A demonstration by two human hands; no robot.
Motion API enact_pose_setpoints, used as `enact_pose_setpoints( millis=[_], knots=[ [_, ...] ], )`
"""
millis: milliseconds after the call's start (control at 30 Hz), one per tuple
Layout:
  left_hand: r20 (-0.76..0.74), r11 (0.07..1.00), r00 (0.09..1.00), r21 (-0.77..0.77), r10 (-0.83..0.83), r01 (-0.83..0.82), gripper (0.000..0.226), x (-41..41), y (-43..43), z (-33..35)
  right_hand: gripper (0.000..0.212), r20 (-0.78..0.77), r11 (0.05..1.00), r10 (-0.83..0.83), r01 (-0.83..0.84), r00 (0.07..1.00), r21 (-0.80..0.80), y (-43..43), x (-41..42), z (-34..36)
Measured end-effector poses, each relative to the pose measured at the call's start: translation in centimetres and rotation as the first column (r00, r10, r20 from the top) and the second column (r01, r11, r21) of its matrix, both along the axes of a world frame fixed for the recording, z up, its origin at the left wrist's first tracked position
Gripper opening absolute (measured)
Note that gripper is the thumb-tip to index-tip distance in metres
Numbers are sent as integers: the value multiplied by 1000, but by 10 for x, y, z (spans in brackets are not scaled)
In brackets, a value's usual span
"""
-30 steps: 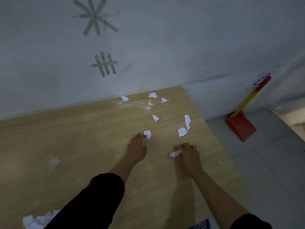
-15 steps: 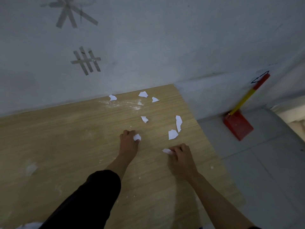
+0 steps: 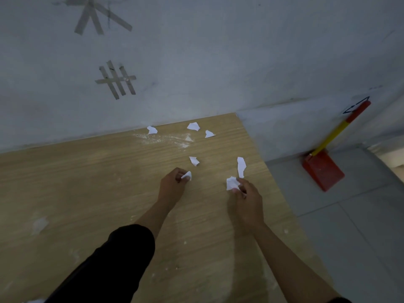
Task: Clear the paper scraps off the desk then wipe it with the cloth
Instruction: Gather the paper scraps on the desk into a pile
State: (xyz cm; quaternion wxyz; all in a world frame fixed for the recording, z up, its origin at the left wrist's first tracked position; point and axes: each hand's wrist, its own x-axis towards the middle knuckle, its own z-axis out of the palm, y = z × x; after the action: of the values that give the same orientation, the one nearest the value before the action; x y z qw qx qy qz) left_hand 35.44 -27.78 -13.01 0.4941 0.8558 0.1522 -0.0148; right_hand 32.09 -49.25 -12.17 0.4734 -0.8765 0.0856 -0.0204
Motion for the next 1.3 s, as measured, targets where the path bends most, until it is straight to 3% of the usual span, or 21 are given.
enact_pose_setpoints(
  millis=[67,133,233,333,433,533,600,700,767,867,1067,1300],
  knots=[
    [14,997,999,57,-48,47,14,10,-4,1,38,-93,997,55,-60,994,-53,-3,19,-3],
    [42,979,991,166,-126,118,17,21,-7,-2,47,-189,948,182,-223,965,-227,-7,36,-9],
    [65,934,965,276,-253,226,15,35,-10,-10,36,-298,821,277,-387,913,-421,-7,49,-19],
    [24,883,936,340,-352,324,14,43,-10,-15,12,-198,865,261,-320,945,-386,-6,50,-25],
    [3,870,919,324,-394,371,12,49,-11,-10,13,-156,806,241,-287,958,-518,-6,49,-28],
    [15,874,917,309,-399,375,8,52,-13,-8,11,50,777,266,-183,963,-602,-7,48,-21],
    [46,880,921,316,-387,354,12,52,-13,-7,13,131,826,256,-146,958,-544,-8,51,-19],
    [95,890,923,316,-373,328,17,48,-10,-8,22,31,910,158,-134,987,-392,-8,66,-18],
    [98,888,921,320,-376,329,19,43,-6,-8,29,-76,907,151,-169,986,-386,-10,77,-22],
    [80,890,924,310,-374,334,19,35,0,-6,34,-102,873,161,-190,982,-449,-9,85,-26],
    [139,950,948,174,-285,260,15,6,22,10,4,-36,911,105,-111,994,-397,12,71,-16],
    [137,990,980,28,-144,142,22,-45,74,31,14,12,968,164,-158,986,-195,81,23,-6]
  ],
)
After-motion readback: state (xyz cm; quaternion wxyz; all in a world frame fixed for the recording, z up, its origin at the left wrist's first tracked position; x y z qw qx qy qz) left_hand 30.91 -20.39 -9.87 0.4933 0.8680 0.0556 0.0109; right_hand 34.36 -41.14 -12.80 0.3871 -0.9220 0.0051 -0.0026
